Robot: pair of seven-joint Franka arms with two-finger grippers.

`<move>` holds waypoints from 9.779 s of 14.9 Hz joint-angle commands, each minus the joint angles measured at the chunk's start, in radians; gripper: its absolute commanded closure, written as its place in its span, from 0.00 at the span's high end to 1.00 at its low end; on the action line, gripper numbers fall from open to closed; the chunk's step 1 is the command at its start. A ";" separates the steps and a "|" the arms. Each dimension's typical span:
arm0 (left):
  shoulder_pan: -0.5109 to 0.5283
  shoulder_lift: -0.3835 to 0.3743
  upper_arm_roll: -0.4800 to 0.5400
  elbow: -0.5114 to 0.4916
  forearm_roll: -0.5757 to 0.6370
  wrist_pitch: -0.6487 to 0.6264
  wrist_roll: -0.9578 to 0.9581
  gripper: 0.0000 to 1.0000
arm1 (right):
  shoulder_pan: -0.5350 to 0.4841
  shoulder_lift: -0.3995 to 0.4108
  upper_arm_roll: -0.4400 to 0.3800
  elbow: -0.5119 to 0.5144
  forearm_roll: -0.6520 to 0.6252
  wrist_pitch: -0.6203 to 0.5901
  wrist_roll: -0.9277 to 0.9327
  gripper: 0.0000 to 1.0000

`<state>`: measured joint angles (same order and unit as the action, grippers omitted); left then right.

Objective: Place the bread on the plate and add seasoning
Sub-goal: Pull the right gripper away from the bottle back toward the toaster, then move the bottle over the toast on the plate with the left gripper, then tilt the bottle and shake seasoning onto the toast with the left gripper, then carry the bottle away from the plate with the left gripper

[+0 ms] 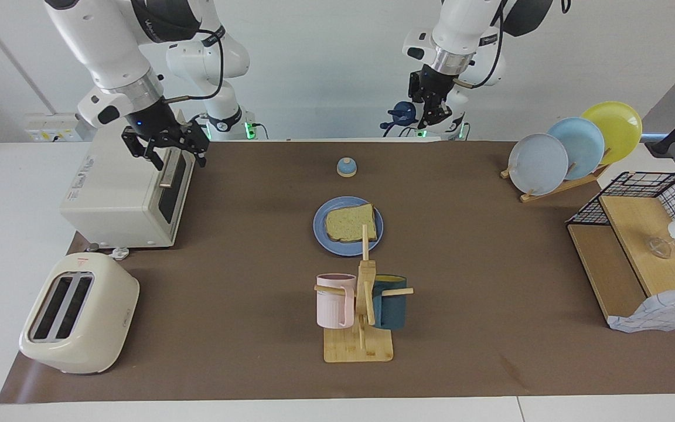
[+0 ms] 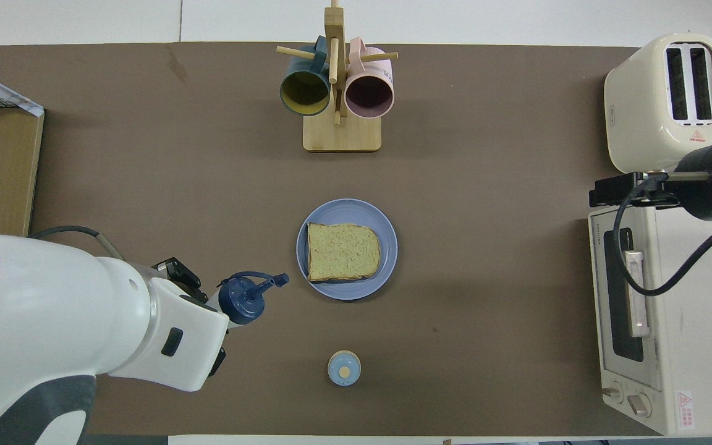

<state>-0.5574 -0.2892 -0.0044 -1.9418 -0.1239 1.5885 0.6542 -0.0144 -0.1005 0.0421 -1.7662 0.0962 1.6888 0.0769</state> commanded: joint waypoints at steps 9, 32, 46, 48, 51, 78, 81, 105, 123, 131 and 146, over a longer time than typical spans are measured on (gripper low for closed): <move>-0.002 0.068 -0.072 0.056 0.158 -0.039 -0.134 0.16 | 0.037 0.180 -0.099 0.277 -0.127 -0.201 -0.071 1.00; -0.165 0.521 -0.149 0.345 0.633 -0.153 -0.257 0.16 | 0.007 0.074 -0.108 0.109 -0.138 -0.087 -0.134 1.00; -0.256 0.702 -0.143 0.334 0.814 -0.194 -0.304 0.15 | 0.028 0.139 -0.117 0.163 -0.135 -0.172 -0.134 1.00; -0.257 0.700 -0.144 0.310 0.861 -0.208 -0.304 0.14 | 0.028 0.116 -0.116 0.162 -0.136 -0.178 -0.132 1.00; -0.257 0.700 -0.144 0.290 0.883 -0.191 -0.304 0.13 | 0.027 0.114 -0.111 0.162 -0.136 -0.178 -0.134 1.00; -0.249 0.697 -0.138 0.213 1.052 -0.159 -0.303 0.08 | 0.056 0.094 -0.153 0.148 -0.122 -0.179 -0.129 1.00; -0.303 0.691 -0.138 0.211 1.008 -0.176 -0.304 0.08 | 0.051 0.094 -0.153 0.148 -0.122 -0.179 -0.129 1.00; -0.220 0.702 -0.137 0.218 1.044 -0.122 -0.304 0.06 | 0.051 0.093 -0.153 0.148 -0.122 -0.179 -0.129 1.00; -0.227 0.702 -0.134 0.227 0.978 -0.139 -0.308 0.05 | 0.051 0.093 -0.153 0.148 -0.122 -0.179 -0.129 1.00; -0.134 0.708 -0.135 0.225 0.989 -0.069 -0.439 0.06 | 0.051 0.093 -0.153 0.148 -0.122 -0.179 -0.129 1.00; 0.034 0.449 -0.138 0.172 0.821 -0.022 -0.354 0.06 | 0.051 0.093 -0.153 0.148 -0.122 -0.179 -0.129 1.00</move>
<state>-0.5581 0.2245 -0.1353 -1.7295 0.7421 1.5330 0.2755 0.0455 0.0078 -0.1119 -1.6104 -0.0255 1.5248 -0.0285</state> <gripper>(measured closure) 0.674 0.000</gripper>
